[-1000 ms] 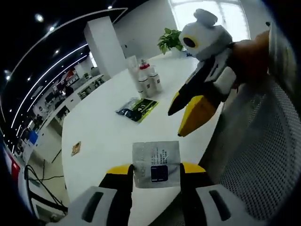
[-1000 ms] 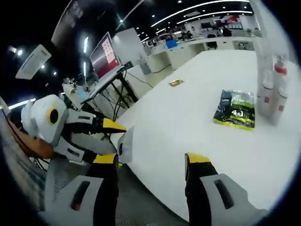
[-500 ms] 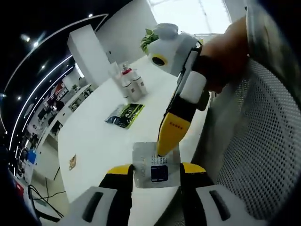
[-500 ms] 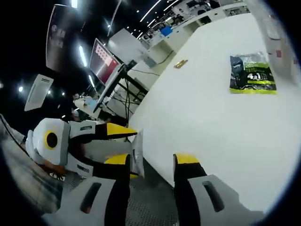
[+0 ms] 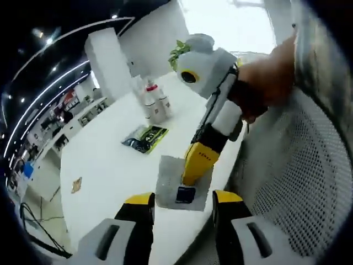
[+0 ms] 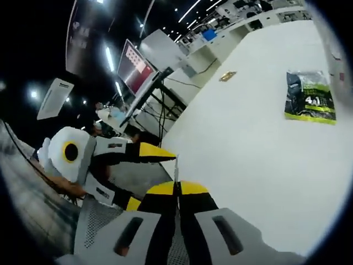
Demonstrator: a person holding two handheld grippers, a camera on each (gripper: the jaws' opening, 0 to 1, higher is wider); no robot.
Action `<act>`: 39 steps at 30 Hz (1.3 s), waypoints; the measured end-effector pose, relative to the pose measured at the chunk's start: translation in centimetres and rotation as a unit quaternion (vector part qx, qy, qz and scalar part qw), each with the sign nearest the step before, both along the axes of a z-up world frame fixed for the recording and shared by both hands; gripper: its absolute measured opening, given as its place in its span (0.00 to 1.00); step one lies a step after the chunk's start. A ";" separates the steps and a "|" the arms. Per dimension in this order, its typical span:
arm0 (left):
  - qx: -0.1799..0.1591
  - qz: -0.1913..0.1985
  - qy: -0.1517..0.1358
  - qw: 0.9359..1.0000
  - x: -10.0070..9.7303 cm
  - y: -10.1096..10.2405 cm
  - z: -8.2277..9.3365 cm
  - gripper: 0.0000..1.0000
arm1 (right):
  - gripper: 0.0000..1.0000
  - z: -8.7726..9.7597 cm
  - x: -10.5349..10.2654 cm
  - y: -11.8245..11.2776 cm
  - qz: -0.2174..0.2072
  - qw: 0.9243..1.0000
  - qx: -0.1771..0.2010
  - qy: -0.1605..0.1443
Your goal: Arrange the skincare products in the storage area until every visible bottle or jar stands upright without overlapping.
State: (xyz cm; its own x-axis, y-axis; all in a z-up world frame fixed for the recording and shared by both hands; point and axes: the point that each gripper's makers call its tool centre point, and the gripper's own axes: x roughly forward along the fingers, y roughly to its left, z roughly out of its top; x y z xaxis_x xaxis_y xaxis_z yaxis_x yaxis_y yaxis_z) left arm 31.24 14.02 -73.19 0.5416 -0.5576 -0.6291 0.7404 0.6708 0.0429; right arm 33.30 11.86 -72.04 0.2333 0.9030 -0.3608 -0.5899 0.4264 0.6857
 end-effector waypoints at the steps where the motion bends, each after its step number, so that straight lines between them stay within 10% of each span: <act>1: -0.022 0.008 0.009 1.000 0.1 -0.1 0.3 0.45 | 0.00 0.5 0.3 -0.2 -0.010 1.000 0.012 -0.004; 7: -0.188 0.033 0.086 0.978 -0.4 -1.8 3.0 0.43 | 0.00 2.8 0.8 -1.2 -0.045 0.995 0.084 0.020; 16: -0.302 0.045 0.161 0.939 -0.9 -2.1 5.0 0.27 | 0.00 6.2 0.6 -0.6 -0.030 0.987 0.159 0.004; 26: -0.344 0.064 0.180 0.919 -0.5 -1.2 5.9 0.04 | 0.00 6.9 0.3 -0.3 -0.023 0.982 0.185 0.022; 39: -0.385 0.096 0.207 0.894 0.1 -0.3 6.7 0.00 | 0.09 6.5 1.3 -0.7 -0.053 0.978 0.196 0.045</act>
